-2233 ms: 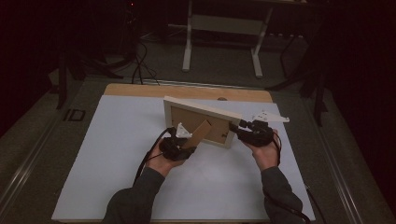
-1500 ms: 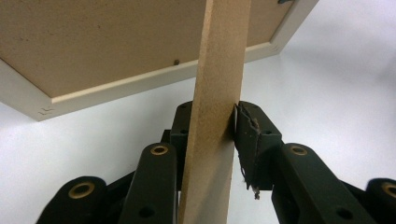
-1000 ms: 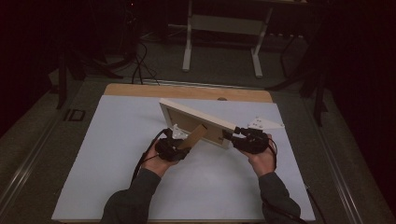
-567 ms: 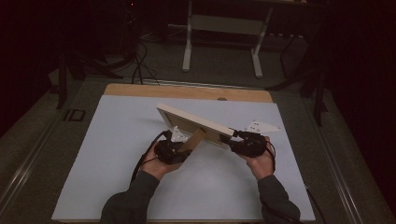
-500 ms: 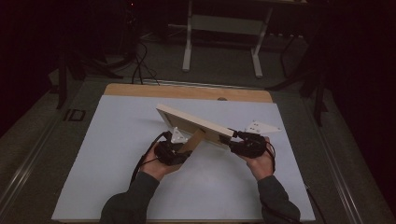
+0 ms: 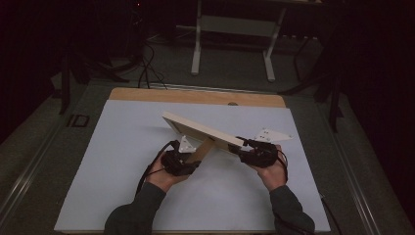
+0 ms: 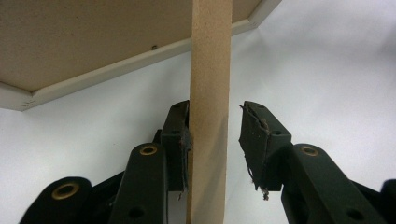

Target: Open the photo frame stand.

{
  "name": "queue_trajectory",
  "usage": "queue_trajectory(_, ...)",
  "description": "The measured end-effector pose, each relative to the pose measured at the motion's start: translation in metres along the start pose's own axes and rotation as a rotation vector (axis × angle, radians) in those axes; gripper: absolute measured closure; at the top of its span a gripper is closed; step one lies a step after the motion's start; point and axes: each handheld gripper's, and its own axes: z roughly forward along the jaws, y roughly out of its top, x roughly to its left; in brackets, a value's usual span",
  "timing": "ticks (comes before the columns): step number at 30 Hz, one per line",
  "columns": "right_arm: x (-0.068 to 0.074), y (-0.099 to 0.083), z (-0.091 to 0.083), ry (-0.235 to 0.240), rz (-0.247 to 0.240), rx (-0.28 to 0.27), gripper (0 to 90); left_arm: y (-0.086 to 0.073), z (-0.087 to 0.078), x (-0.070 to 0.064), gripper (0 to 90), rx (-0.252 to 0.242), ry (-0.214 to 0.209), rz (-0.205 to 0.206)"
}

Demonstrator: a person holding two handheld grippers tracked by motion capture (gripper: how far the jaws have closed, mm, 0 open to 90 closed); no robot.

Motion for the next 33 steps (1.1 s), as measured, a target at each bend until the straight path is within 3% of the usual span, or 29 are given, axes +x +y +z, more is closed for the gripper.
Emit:
queue_trajectory(27, 0.000, 0.003, 0.004, 0.002, 0.018, 0.029, 52.1, -0.003, -0.014, 0.009, 59.4, -0.030, 0.015, -0.029)
queue_trajectory(32, -0.001, 0.003, 0.004, 0.006, 0.015, 0.041, 52.0, -0.004, -0.018, 0.011, 57.7, -0.048, 0.019, -0.050)
queue_trajectory(33, -0.001, 0.003, 0.004, 0.006, 0.014, 0.043, 52.0, -0.003, -0.020, 0.012, 57.4, -0.059, 0.008, -0.071)
